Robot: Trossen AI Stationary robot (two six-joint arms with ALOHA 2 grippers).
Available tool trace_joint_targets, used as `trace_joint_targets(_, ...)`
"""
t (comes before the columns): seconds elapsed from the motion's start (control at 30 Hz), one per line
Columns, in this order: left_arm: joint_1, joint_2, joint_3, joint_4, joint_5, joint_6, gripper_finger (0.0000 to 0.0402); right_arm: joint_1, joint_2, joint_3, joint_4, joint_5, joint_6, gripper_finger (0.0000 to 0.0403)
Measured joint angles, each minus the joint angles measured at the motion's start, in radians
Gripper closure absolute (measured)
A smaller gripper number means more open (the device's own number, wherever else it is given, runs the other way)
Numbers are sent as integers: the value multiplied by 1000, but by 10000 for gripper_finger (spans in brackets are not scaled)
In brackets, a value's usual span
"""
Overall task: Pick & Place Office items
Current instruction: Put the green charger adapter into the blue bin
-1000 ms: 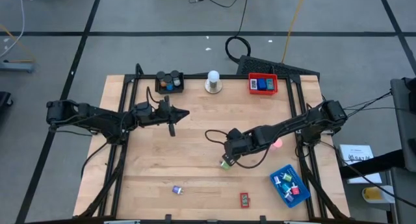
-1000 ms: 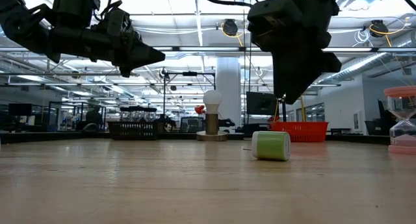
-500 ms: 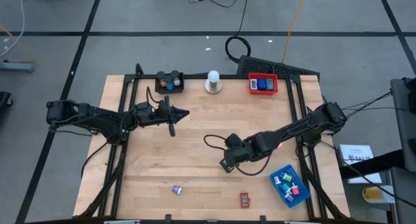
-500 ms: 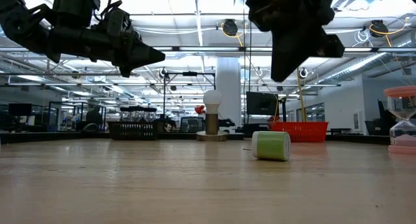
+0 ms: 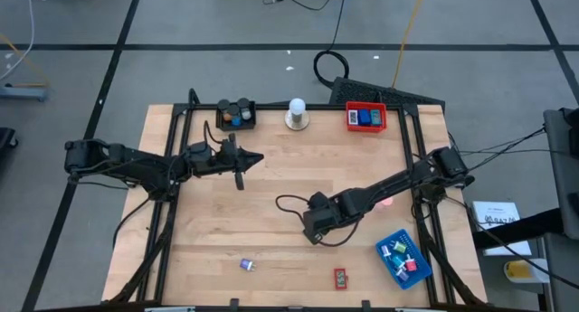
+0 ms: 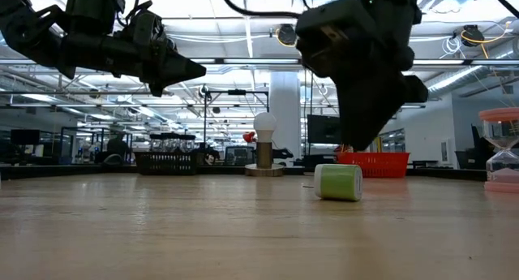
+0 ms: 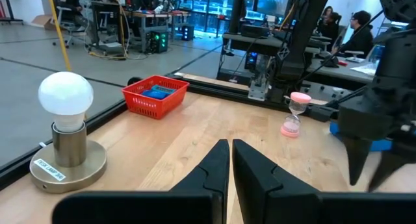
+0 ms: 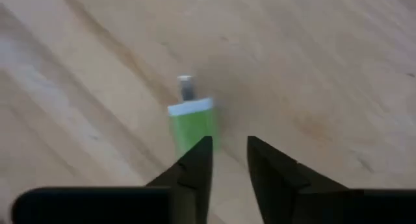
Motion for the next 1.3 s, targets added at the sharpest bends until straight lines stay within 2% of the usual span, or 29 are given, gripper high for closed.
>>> trace_joint_targets(0.23,0,0,0,0,0,0,378,-3,-3,1,123,2,-86,238)
trace_joint_targets(0.37,0,0,0,0,0,0,378,-3,34,1,105,0,-116,217)
trace_joint_targets(0.6,0,0,0,0,0,0,378,-2,98,0,108,-28,-161,223)
trace_joint_targets(0.9,0,0,0,0,0,0,378,-3,101,0,52,-24,-169,280)
trace_joint_targets(1.13,0,0,0,0,0,0,378,-17,74,0,-157,-19,-150,263)
trace_joint_targets(1.3,0,0,0,0,0,0,378,-29,74,0,-206,-20,-150,240)
